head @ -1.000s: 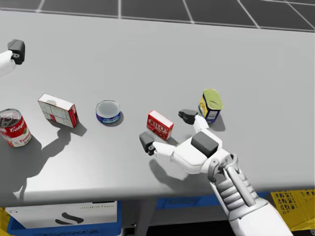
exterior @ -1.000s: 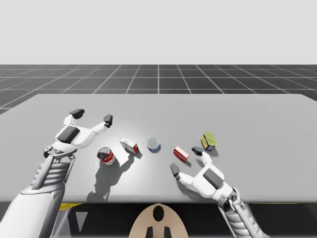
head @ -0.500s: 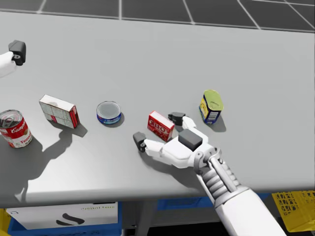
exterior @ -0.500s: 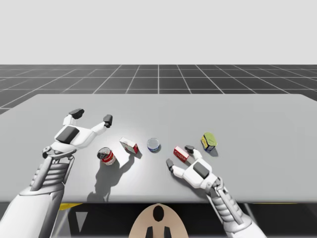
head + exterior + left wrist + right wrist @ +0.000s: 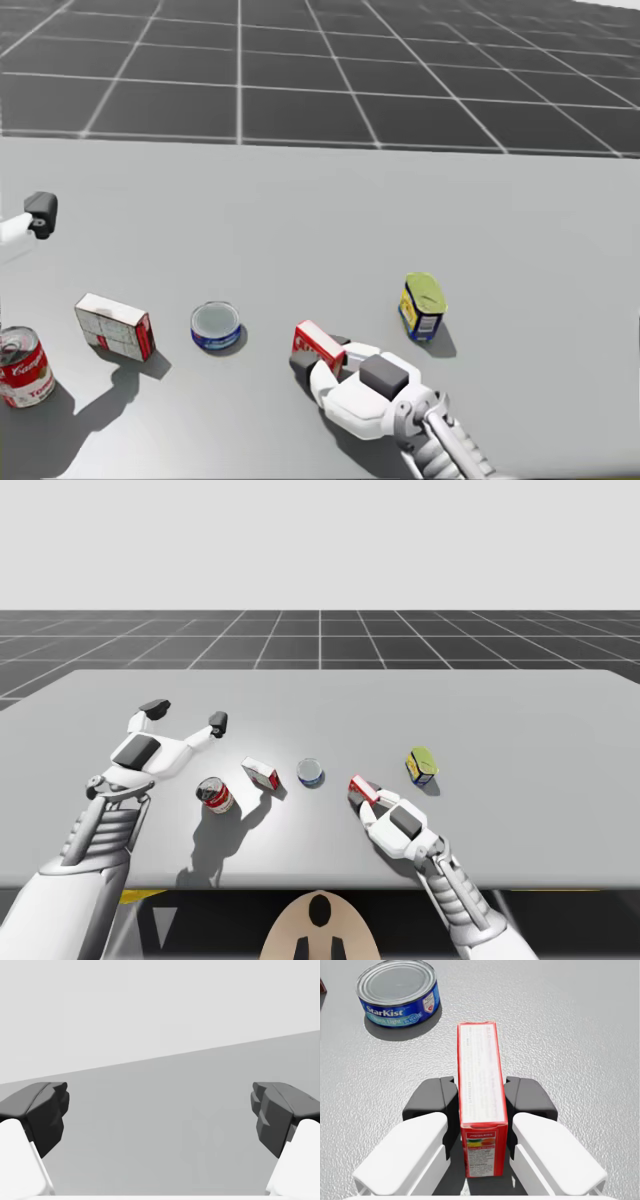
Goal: Pick up the gelatin box and lift it.
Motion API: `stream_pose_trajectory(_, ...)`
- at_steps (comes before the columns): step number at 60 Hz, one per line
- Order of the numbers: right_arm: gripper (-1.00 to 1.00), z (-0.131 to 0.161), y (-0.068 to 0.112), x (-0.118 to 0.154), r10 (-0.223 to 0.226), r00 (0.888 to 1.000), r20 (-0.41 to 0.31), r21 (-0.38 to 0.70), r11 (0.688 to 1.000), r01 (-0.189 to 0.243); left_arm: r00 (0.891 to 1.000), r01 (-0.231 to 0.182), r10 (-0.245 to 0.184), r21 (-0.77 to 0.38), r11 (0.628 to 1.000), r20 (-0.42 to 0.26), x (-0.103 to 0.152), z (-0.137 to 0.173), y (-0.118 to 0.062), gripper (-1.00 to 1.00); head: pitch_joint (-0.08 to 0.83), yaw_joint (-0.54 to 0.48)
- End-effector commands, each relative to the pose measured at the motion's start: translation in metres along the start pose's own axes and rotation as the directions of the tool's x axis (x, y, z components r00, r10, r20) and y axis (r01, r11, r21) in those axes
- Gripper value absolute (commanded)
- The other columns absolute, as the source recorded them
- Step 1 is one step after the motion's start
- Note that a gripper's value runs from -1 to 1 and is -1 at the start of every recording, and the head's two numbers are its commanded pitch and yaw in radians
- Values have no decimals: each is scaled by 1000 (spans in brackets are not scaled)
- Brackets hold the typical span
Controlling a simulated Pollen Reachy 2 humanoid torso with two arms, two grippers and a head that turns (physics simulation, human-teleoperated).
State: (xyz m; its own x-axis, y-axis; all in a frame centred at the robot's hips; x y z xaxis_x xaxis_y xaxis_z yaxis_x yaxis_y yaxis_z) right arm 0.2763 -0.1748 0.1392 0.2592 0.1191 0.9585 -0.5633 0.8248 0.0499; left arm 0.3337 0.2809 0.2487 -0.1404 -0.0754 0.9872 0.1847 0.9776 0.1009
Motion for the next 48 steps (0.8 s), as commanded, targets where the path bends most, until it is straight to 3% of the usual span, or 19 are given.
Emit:
stream_pose_trajectory(1,1000,0,2,-3,-5,1000,-3,4,1000,5,1000,2,-2,-1,1000,0,0,0,0,-1000,401,-185)
stream_pose_trajectory(14,1000,4,4,3,-15,1000,14,11,1000,15,1000,1,-1,1,1000,3,0,-1,1,-1000,345,-203)
stream_pose_trajectory(25,1000,16,8,40,-59,992,110,4,998,59,1000,1,-1,1,1000,3,0,-1,1,-1000,338,-211)
stream_pose_trajectory(31,1000,24,10,63,-54,985,164,2,999,54,1000,1,-1,2,1000,4,0,-2,2,-1000,337,-214)
stream_pose_trajectory(42,1000,52,14,123,-26,959,282,-15,999,32,1000,0,0,1,1000,2,0,-2,2,-1000,336,-218)
stream_pose_trajectory(48,1000,71,19,158,-1,928,371,-25,1000,12,1000,-2,2,1,1000,3,0,-2,2,-1000,335,-220)
